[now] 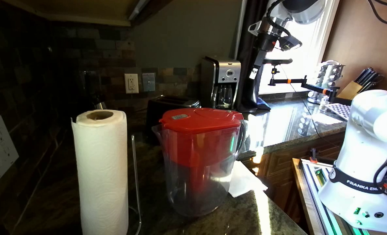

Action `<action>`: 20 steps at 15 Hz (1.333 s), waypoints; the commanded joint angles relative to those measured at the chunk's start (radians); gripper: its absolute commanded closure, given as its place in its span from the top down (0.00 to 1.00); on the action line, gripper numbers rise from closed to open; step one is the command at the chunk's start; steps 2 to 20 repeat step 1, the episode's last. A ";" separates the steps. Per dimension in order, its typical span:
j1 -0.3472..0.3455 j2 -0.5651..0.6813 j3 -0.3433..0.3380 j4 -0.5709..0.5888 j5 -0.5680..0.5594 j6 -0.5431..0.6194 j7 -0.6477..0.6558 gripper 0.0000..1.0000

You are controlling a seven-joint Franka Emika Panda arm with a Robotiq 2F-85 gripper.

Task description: Remove the red lid from the clear bowl and place it on the table

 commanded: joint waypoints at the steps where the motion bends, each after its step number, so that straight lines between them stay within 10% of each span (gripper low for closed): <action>1: 0.025 -0.003 -0.019 0.003 -0.016 -0.002 0.014 1.00; 20: 0.025 -0.003 -0.019 0.003 -0.016 -0.002 0.014 1.00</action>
